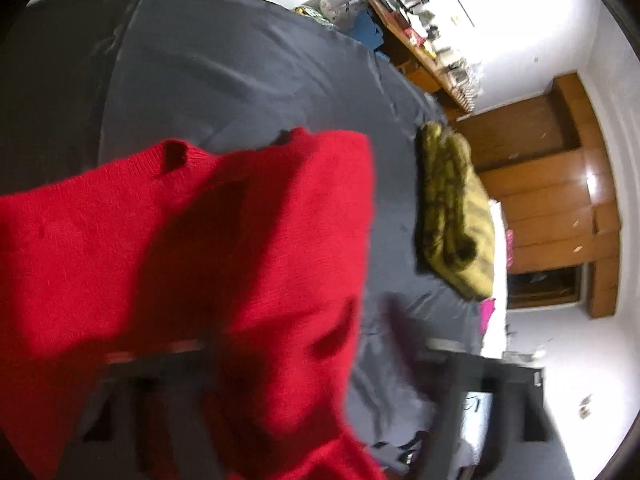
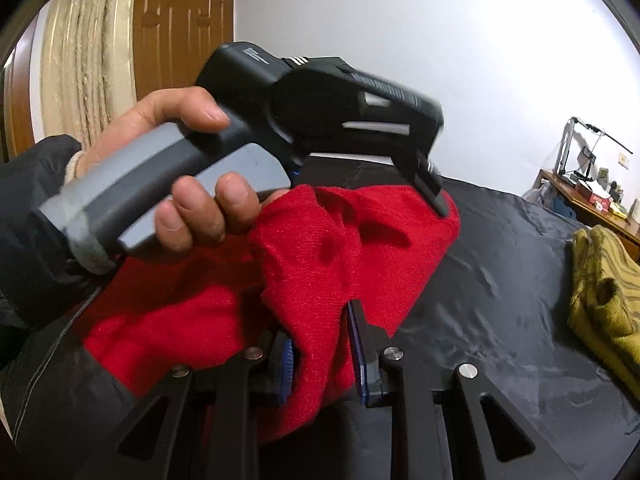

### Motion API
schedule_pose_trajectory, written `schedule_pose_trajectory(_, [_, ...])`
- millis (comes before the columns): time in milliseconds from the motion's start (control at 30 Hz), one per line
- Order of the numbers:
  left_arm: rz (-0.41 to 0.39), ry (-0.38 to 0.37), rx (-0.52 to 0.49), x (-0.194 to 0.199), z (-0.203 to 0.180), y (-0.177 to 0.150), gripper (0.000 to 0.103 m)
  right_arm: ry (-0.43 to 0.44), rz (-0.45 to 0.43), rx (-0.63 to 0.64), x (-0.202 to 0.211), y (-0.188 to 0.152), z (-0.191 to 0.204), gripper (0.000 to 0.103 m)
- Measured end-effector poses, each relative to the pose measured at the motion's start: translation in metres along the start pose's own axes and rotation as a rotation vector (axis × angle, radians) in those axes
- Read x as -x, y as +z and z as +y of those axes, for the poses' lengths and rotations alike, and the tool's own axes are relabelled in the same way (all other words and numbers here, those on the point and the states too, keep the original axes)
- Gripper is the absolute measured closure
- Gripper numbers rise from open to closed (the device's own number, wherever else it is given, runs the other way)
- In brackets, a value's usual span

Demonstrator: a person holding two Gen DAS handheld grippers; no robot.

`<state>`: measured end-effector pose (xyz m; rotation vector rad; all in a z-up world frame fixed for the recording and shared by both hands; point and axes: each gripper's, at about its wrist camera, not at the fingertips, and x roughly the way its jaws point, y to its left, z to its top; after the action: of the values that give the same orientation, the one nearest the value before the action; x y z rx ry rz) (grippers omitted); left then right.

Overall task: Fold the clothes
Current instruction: 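Grasp the sweater with the left gripper while the right gripper holds it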

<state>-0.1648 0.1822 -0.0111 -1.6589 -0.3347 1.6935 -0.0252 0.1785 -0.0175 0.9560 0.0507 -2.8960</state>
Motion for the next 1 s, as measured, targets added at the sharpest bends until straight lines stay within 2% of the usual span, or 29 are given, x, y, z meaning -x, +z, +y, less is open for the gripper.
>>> schedule_pose_trajectory(33, [0.004, 0.013, -0.004, 0.001, 0.002, -0.001, 0.075, 0.000, 0.001, -0.001, 0.001, 0.000, 0.000, 0.078])
schedule_pose_trajectory(167, [-0.024, 0.028, -0.013, 0.009, 0.006, -0.004, 0.080, -0.005, 0.001, 0.004, 0.003, -0.001, 0.002, 0.078])
schedule_pose_trajectory(367, [-0.103, 0.025, -0.025, 0.040, -0.001, -0.016, 0.080, -0.032, -0.008, 0.032, 0.009, -0.006, 0.010, 0.078])
schedule_pose_trajectory(533, [-0.166, 0.022, -0.009, 0.079, 0.010, -0.028, 0.080, -0.033, -0.007, 0.072, 0.017, -0.006, 0.023, 0.078])
schedule_pose_trajectory(833, [-0.302, 0.011, 0.033, 0.163, 0.050, -0.068, 0.080, 0.024, -0.044, 0.173, 0.036, 0.017, 0.080, 0.078])
schedule_pose_trajectory(1000, [-0.340, 0.037, 0.069, 0.194, 0.088, -0.096, 0.080, 0.068, -0.031, 0.246, 0.034, 0.017, 0.123, 0.078])
